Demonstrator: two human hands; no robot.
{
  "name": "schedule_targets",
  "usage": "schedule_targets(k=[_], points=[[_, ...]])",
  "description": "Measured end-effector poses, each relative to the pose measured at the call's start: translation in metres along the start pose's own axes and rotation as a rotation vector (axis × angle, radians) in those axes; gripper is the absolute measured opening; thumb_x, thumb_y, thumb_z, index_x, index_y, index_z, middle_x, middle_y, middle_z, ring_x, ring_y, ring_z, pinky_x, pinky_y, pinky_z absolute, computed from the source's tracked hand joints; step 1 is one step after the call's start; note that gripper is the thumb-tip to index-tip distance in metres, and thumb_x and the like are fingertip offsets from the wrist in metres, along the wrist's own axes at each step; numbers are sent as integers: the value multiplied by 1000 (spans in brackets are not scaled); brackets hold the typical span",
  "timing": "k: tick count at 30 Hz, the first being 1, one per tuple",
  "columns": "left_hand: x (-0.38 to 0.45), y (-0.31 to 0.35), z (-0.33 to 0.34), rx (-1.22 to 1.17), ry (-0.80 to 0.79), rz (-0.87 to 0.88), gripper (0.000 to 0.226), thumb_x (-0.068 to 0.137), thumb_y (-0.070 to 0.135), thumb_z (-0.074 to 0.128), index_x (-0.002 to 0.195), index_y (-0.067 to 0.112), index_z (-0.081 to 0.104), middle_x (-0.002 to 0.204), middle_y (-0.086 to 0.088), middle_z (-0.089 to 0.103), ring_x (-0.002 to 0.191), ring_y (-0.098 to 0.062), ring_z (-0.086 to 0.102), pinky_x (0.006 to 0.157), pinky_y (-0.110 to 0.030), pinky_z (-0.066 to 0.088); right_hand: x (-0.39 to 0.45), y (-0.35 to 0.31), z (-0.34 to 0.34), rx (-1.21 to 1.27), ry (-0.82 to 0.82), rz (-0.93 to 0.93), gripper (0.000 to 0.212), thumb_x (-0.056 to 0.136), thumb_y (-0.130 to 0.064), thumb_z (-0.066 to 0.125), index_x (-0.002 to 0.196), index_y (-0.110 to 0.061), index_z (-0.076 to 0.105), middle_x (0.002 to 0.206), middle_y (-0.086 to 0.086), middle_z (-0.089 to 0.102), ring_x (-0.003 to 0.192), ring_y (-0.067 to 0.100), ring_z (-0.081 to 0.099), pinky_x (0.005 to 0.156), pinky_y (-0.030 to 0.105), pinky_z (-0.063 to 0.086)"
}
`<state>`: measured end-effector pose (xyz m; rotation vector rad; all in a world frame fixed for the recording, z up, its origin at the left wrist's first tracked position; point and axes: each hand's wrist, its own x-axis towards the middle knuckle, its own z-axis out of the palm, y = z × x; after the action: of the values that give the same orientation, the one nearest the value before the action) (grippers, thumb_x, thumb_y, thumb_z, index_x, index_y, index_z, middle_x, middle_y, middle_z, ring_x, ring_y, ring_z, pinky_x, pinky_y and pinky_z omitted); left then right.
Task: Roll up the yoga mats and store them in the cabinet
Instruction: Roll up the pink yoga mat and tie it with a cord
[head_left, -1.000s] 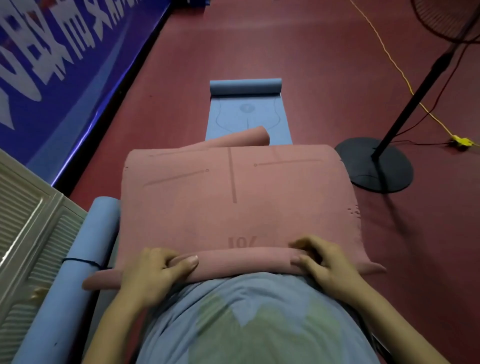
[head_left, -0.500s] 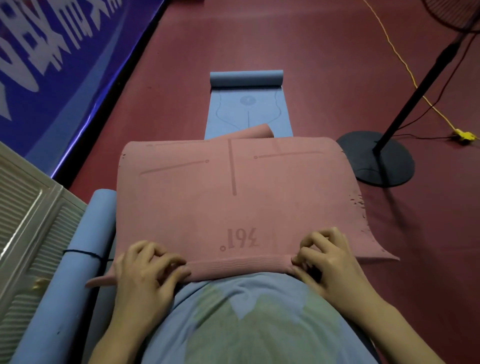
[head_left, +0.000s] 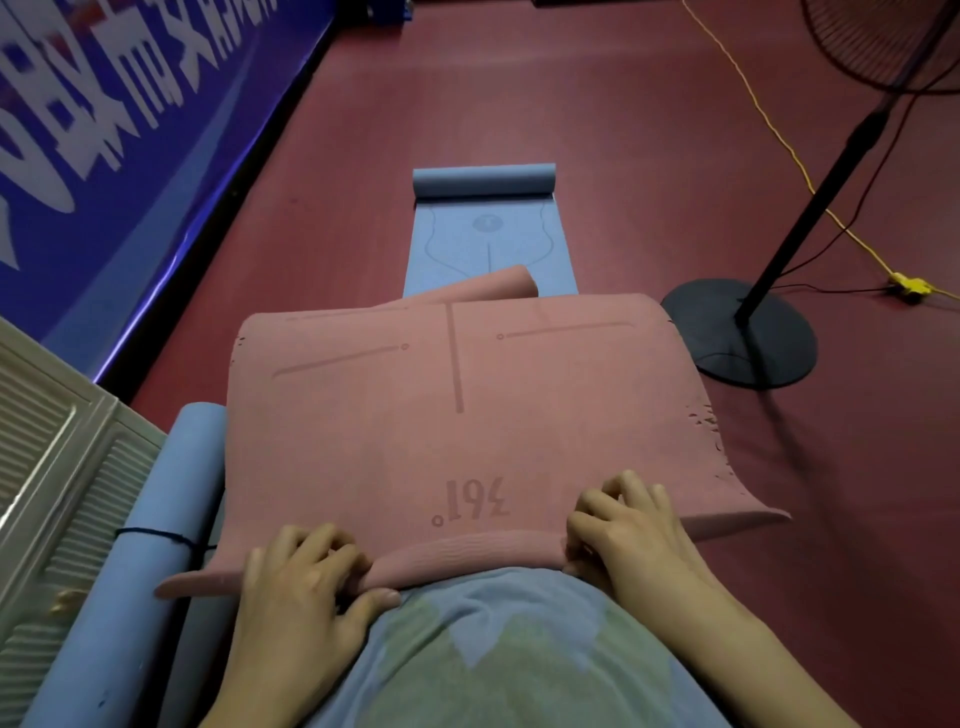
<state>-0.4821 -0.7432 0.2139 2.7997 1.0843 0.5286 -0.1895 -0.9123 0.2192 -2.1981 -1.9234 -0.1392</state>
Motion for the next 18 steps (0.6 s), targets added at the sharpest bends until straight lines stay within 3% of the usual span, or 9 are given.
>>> schedule_targets(k=[3,9,14,16,18], points=[[1,-4,4,-48,-48,-24,46,74,74,56,67,29,64,83,21,54,76,-18,48,65,-40,38,5,2,-10,-17,-92,-4,28,67,-55,67,69,-32,52,74,-16,46,78,17,38,62,32,30],[5,-6,3,-117,-83,-62,42,78,72,54,68,32,59,85,23,49,77,-13,42,64,-39,40,14,-6,-8,21,-101,-2,19,62,-40,66,63,-30,50,68,-15,44,72,13,25,57,30,25],[-1,0,5,-157,-5,-102,43,76,67,59,89,27,68,90,19,56,84,-12,43,74,-30,37,3,3,-7,231,-151,93,22,74,-51,60,76,-33,47,81,-17,45,80,13,37,66,34,41],[-4,4,4,-207,28,-163,47,74,66,61,99,26,65,93,20,59,88,-7,43,74,-23,31,2,4,-11,307,-152,110,27,75,-54,63,78,-34,45,82,-17,44,82,11,38,70,34,43],[-6,4,3,-195,9,-137,47,75,67,60,99,27,65,93,19,59,86,-9,46,72,-26,32,1,4,-13,351,-136,119,28,76,-54,65,81,-36,44,83,-18,44,82,9,38,69,32,41]])
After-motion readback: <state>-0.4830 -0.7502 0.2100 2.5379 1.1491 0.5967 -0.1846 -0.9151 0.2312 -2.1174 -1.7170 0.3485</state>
